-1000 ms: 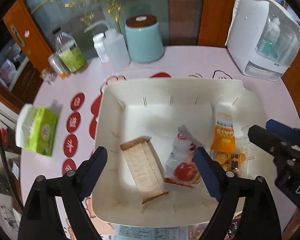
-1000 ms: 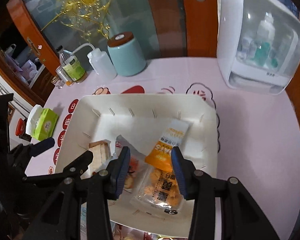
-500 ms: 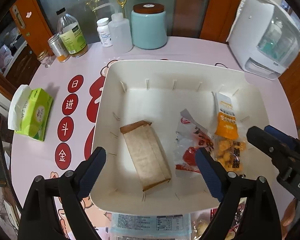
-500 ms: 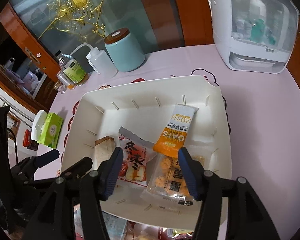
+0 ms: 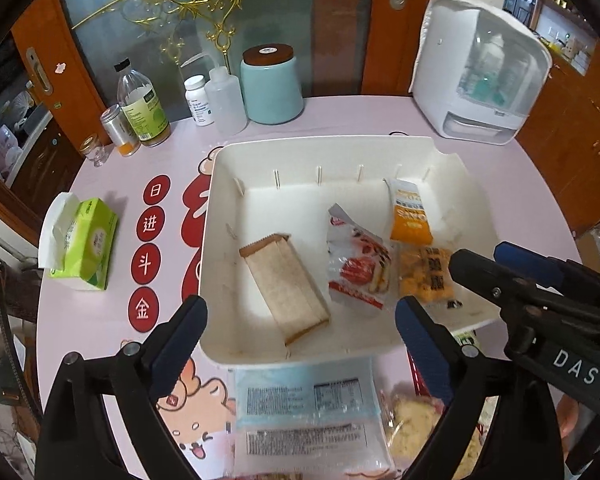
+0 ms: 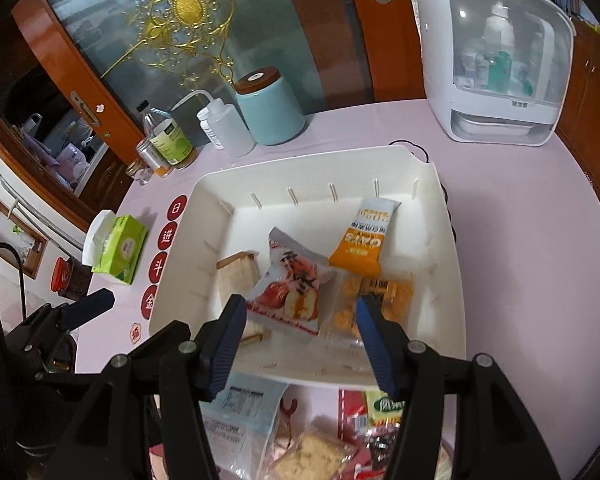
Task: Organize snacks
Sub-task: 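Grasp the large clear bag with the left gripper while the right grasps the green pastry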
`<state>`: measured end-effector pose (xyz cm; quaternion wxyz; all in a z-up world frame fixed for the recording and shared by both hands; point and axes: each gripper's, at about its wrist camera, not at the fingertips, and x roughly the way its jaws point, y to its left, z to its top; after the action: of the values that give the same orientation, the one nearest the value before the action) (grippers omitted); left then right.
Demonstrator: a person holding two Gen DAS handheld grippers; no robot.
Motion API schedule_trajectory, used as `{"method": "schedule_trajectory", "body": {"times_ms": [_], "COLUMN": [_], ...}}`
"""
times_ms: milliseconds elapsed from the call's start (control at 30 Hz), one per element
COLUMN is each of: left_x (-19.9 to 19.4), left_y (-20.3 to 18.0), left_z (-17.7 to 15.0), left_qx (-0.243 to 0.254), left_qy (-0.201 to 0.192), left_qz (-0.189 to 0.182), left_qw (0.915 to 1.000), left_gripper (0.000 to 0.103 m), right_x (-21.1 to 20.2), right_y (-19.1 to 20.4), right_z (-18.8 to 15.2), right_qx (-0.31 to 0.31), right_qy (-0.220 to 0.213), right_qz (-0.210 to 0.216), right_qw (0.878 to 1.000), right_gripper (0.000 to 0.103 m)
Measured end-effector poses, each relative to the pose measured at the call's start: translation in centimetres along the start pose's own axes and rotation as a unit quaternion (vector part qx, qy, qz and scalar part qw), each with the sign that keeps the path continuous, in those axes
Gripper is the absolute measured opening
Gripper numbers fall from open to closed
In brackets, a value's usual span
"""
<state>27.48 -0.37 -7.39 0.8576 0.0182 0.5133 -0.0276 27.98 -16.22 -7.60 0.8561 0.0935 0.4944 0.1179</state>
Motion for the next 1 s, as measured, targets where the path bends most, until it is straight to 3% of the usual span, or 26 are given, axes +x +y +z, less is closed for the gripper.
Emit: {"method": "schedule_trajectory", "body": {"times_ms": [633,1000], "left_x": [-6.0,-6.6], "left_y": [0.8,0.0], "left_z": [-7.9,-11.9], "left_qx": [0.03,0.092], "left_qy": [-0.031,-0.034], "left_qz": [-0.012,-0.014], "left_qw": [0.999,0.9951], "left_gripper": [0.097,0.098], "right_x": [-6.6,-8.4], "right_y": [1.3,0.0], "right_z": [-6.8,-10.4], "right_qx": [-0.018,-0.064], "right_qy": [-0.037,-0.028], "right_qz": [-0.012,-0.01], "right_qw": [0.999,0.997], "right_gripper": [0.058,0.058]}}
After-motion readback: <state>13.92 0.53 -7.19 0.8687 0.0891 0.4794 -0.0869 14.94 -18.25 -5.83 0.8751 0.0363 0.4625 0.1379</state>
